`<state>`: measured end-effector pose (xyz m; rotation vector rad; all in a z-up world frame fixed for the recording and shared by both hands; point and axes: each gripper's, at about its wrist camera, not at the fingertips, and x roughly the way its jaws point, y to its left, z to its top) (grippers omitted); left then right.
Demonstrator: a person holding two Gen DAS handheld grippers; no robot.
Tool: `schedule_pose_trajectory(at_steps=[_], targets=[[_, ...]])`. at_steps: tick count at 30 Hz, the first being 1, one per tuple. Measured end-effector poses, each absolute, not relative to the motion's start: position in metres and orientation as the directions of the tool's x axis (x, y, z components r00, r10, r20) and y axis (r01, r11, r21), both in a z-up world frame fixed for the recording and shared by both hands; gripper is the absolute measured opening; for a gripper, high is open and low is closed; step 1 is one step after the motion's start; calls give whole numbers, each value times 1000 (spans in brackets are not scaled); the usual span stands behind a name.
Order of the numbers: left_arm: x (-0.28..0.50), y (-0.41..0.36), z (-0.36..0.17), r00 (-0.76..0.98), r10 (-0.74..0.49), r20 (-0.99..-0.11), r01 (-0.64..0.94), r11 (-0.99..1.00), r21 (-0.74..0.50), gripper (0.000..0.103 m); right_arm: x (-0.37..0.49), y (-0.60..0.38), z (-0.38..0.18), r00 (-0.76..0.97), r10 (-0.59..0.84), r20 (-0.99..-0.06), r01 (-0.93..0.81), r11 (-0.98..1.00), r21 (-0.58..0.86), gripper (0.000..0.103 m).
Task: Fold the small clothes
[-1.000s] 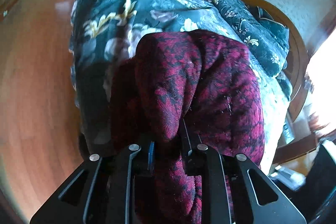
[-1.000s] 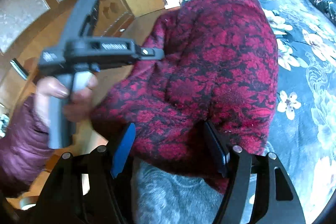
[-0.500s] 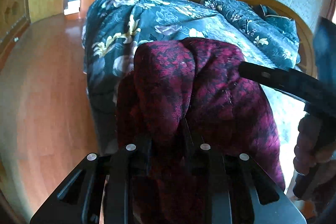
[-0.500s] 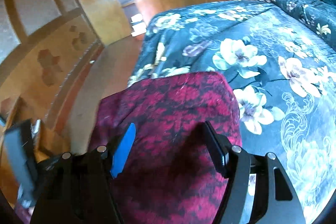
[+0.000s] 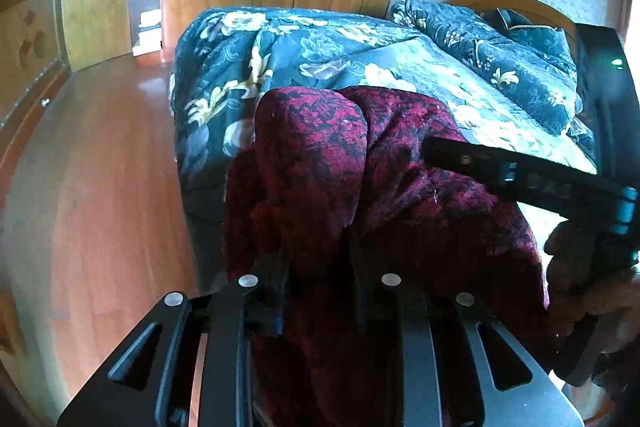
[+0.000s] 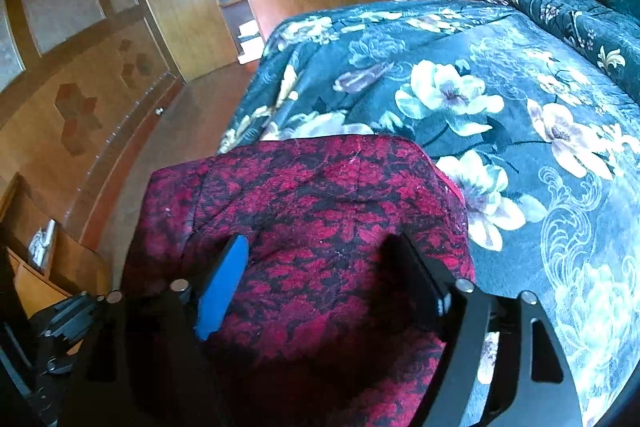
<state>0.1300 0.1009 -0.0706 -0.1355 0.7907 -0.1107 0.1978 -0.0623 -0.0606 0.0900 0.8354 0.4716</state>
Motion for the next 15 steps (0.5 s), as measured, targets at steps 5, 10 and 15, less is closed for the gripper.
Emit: schedule_pose_trajectory(at_steps=[5, 10, 15], targets=[[127, 102, -68, 704, -135, -698, 41, 988, -149, 23, 185, -80, -51, 571, 460, -680, -350, 886, 305, 88], [122, 101, -64, 710, -117, -694, 32, 990, -134, 23, 178, -105, -58, 543, 484, -686, -296, 875, 383, 92], [118, 98, -62, 719, -84, -690, 28, 995, -93, 25, 169, -125, -76, 458, 572, -681, -269, 819, 507, 98]])
